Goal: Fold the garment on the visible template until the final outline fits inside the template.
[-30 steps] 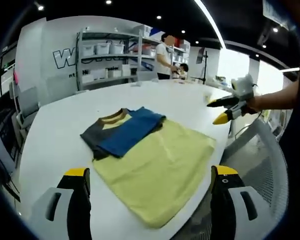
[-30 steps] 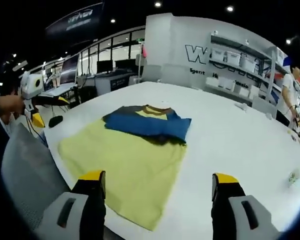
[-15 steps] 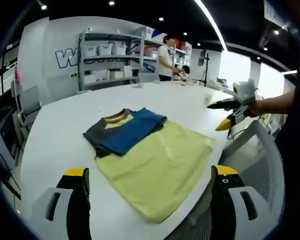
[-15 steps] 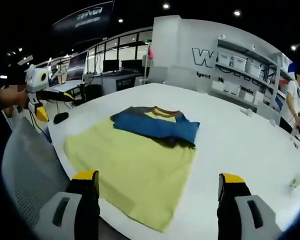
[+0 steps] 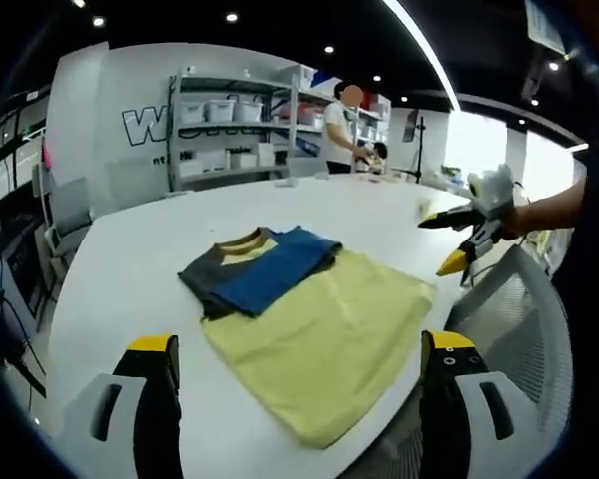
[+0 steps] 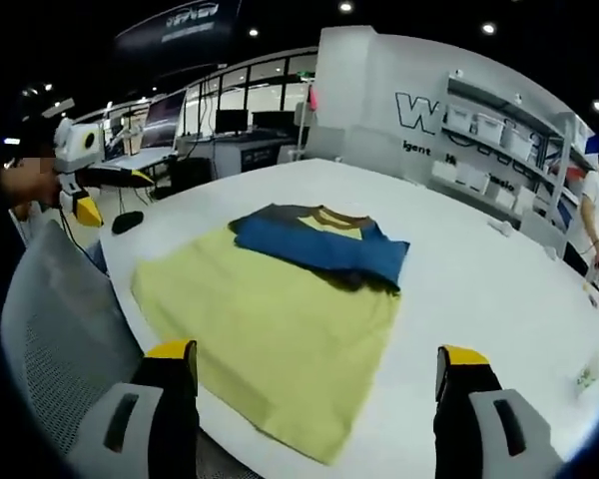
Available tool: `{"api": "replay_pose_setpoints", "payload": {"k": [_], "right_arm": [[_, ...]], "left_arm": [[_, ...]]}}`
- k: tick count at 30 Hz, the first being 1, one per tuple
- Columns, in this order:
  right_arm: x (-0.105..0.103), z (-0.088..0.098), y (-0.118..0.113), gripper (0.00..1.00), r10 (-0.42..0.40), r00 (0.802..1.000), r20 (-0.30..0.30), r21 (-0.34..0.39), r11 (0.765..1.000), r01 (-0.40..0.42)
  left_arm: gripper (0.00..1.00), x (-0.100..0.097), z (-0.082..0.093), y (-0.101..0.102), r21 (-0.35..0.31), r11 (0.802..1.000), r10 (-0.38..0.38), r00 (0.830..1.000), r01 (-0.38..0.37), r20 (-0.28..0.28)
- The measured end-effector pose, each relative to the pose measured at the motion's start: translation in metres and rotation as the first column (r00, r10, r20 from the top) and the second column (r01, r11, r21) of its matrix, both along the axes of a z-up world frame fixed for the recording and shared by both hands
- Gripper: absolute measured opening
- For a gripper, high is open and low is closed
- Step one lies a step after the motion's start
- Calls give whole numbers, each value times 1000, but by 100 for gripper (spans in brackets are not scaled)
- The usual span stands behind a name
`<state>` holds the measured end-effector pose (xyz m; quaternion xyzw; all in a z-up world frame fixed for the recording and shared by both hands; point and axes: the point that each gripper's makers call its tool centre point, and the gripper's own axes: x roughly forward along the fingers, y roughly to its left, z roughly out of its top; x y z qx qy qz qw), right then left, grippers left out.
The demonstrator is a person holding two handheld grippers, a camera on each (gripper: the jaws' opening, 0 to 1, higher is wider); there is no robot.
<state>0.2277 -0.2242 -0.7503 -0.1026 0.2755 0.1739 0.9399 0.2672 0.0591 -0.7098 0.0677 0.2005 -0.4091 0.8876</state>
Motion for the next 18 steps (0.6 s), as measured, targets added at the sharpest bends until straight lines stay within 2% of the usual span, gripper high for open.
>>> {"api": "replay_pose_setpoints", "payload": {"k": [7,10,13,16,18], "right_arm": [[2,1,-6,99,1,1000,5,-9,1000,-1],[3,-4,-7,99,2,1000,-3,-7,1000,-2],[2,-8,-8,99,5,1000,-12,-8,1000,-5],[3,-6,-10,99,-2,1000,-4,-2,1000,2],[2,-6,-11,99,-6,1000,-4,0,1000,6]], "left_arm": [[97,5,-1,-5,12,1000,5,1000,-5,-3],[95,6,-5,-4,11,1000,10,1000,-10,-13],[99,7,-1,-10,-39,999,14,1000,-15,-11],[94,9,1,-9,-41,999,23,1000,-23,10],[92,9,-3,-6,-29,999,33,999,-33,-6]]}}
